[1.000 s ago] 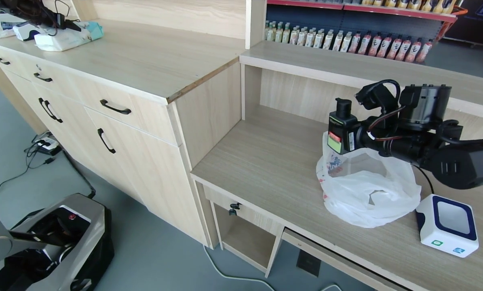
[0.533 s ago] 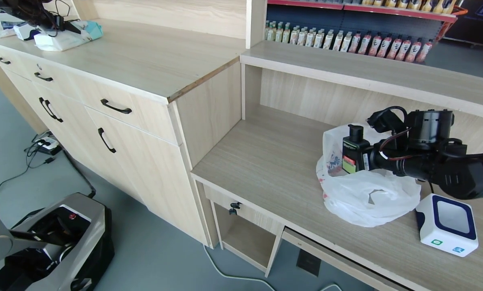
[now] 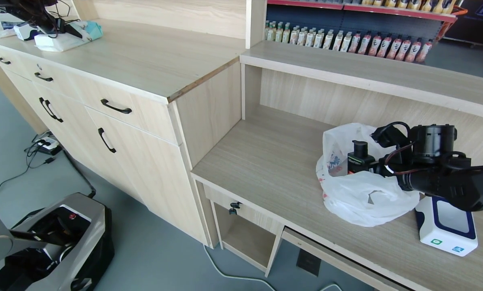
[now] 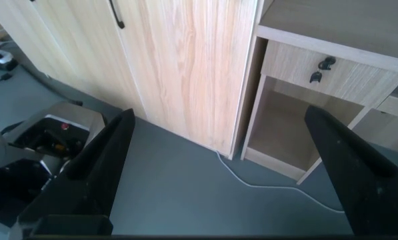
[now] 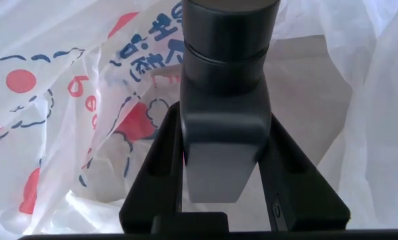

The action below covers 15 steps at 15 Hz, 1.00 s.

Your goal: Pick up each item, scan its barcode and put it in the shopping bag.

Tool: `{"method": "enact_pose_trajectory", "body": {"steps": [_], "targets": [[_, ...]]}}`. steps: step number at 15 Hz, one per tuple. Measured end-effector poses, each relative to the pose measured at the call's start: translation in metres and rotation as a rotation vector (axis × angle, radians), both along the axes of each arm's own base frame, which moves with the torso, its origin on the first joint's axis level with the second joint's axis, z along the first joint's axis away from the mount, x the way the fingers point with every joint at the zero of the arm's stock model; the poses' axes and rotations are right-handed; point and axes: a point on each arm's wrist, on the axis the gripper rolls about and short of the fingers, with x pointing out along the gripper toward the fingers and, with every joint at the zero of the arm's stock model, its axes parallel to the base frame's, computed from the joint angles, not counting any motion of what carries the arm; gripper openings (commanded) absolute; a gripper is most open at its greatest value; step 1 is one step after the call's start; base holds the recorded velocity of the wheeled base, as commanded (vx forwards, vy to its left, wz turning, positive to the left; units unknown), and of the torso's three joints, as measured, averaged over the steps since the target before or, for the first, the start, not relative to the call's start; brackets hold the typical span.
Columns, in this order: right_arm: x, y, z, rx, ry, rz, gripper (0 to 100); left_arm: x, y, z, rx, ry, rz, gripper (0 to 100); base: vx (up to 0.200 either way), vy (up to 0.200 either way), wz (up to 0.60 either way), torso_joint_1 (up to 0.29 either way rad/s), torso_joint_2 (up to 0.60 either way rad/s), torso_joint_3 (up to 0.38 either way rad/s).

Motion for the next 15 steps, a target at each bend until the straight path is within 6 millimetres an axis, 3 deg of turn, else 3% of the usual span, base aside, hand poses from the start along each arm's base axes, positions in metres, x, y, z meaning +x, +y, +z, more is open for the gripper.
{"method": "enact_pose_trajectory", "body": {"steps": [15], "targets": [[-0.013, 0.0, -0.018, 0.018, 0.076, 0.049, 0, 0.0, 0.0, 0.0, 0.0, 0.0, 0.0, 100, 0.0, 0.0, 0.0, 0.0, 0.0, 0.0]]}}
